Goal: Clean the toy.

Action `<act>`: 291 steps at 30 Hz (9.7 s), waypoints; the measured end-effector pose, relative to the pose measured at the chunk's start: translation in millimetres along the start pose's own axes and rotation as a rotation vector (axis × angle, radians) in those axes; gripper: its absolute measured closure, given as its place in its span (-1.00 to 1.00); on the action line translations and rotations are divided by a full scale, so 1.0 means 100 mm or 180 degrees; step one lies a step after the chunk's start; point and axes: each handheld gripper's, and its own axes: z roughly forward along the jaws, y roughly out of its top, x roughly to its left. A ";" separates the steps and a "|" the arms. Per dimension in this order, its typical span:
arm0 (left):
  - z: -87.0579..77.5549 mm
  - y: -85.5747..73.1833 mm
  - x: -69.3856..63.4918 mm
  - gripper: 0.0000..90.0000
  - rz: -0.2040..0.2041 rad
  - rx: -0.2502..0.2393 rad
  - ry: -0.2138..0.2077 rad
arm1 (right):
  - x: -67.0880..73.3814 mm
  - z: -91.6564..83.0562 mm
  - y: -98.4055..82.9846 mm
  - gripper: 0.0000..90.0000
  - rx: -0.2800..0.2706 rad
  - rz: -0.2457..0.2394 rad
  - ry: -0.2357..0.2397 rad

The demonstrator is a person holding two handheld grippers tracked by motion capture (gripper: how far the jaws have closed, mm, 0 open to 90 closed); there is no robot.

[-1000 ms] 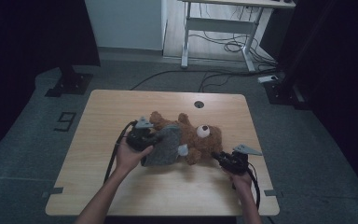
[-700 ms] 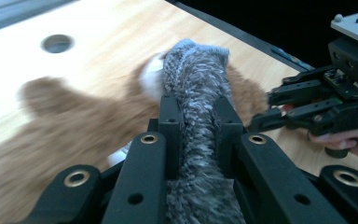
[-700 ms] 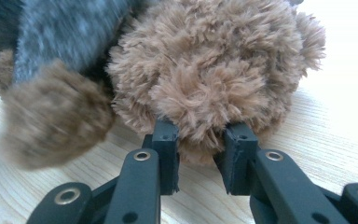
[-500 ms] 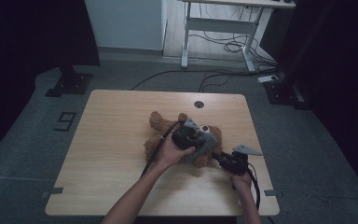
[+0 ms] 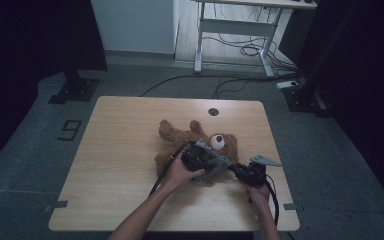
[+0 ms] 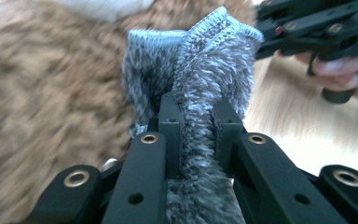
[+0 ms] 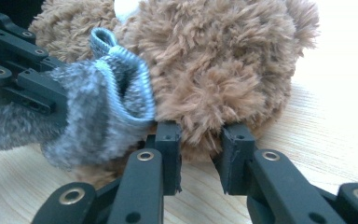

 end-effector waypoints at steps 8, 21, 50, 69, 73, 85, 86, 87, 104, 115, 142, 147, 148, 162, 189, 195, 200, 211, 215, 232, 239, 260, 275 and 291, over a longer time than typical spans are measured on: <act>-0.38 -0.25 0.27 0.72 -0.0233 -0.0056 0.0180 | -0.03 -0.01 0.00 0.64 -0.0029 0.0025 0.0035; -0.49 0.20 -0.02 0.72 -0.0008 -0.0542 0.0014 | -0.02 0.00 0.00 0.75 -0.0078 0.0034 0.0033; -0.29 -0.17 0.23 0.72 -0.0382 -0.0033 0.0092 | -0.04 0.00 -0.01 0.63 -0.0060 0.0004 0.0031; -0.68 -0.68 0.48 0.70 -0.0682 -0.0396 0.0091 | 0.05 -0.09 0.21 -0.43 -0.0301 -0.0060 -0.0137; -0.67 -0.70 0.48 0.70 -0.0701 -0.0398 0.0070 | 0.08 -0.02 0.35 -0.53 -0.0284 -0.0149 -0.0173; -0.64 -0.77 0.51 0.70 -0.0783 -0.0448 -0.0010 | -0.06 0.30 0.31 -0.35 0.0018 0.0126 -0.0058; -0.64 -0.77 0.51 0.70 -0.0783 -0.0448 -0.0010 | -0.06 0.30 0.31 -0.35 0.0018 0.0126 -0.0058; -0.64 -0.77 0.51 0.70 -0.0788 -0.0453 -0.0020 | -0.06 0.30 0.31 -0.25 0.0022 0.0148 -0.0046; -0.72 -0.04 0.08 0.74 -0.0252 -0.0833 -0.0058 | 0.04 0.21 0.14 0.31 0.0011 -0.0275 -0.0107; -0.12 0.24 0.03 0.74 -0.0296 -0.0675 0.0055 | 0.02 0.18 0.07 0.31 -0.0031 -0.0284 -0.0087; -0.85 -0.78 0.79 0.75 -0.0931 -0.0577 0.0812 | 0.05 0.14 0.04 0.31 0.0016 -0.0316 -0.0055; -0.91 -0.94 0.86 0.75 -0.0986 -0.0455 0.0893 | 0.05 0.13 0.03 0.30 0.0024 -0.0315 -0.0045; -0.91 -0.94 0.86 0.74 -0.0986 -0.0455 0.0893 | 0.05 0.13 0.03 0.30 0.0024 -0.0315 -0.0045; -1.17 -0.50 0.57 0.75 -0.0710 -0.0860 0.0679 | 0.04 0.13 0.02 0.30 0.0024 -0.0294 -0.0022; -0.56 -0.05 0.48 0.75 -0.0670 -0.0675 0.0510 | 0.06 0.12 -0.01 0.30 0.0028 -0.0314 -0.0022; -0.73 -0.21 0.55 0.75 -0.0695 -0.0706 0.0641 | 0.06 0.11 -0.02 0.30 0.0037 -0.0308 -0.0021; -0.85 -0.40 0.65 0.75 -0.0763 -0.0672 0.0791 | 0.06 0.11 -0.02 0.30 0.0030 -0.0306 -0.0013; -0.82 -0.87 0.78 0.75 -0.0917 -0.0469 0.0898 | 0.06 0.11 -0.02 0.29 0.0038 -0.0300 -0.0014; -0.96 -0.79 0.70 0.75 -0.0894 -0.0609 0.0861 | 0.05 0.11 -0.01 0.29 0.0039 -0.0284 -0.0013; -0.27 0.73 -0.45 0.75 0.0126 -0.0720 0.0217 | 0.05 0.10 -0.02 0.29 0.0020 -0.0315 -0.0003; 0.28 0.79 -0.35 0.75 0.0048 -0.0377 0.0329 | 0.06 0.10 -0.03 0.29 0.0040 -0.0304 -0.0010; -0.07 0.62 0.01 0.74 -0.0041 -0.0411 0.0922 | 0.06 0.11 -0.03 0.29 0.0030 -0.0288 -0.0016; -0.39 0.08 0.39 0.75 -0.0364 -0.0566 0.0972 | 0.07 0.12 -0.03 0.29 0.0047 -0.0306 0.0008; -1.04 -0.56 0.62 0.75 -0.0536 -0.0771 0.1264 | 0.06 0.12 -0.04 0.29 0.0054 -0.0246 0.0025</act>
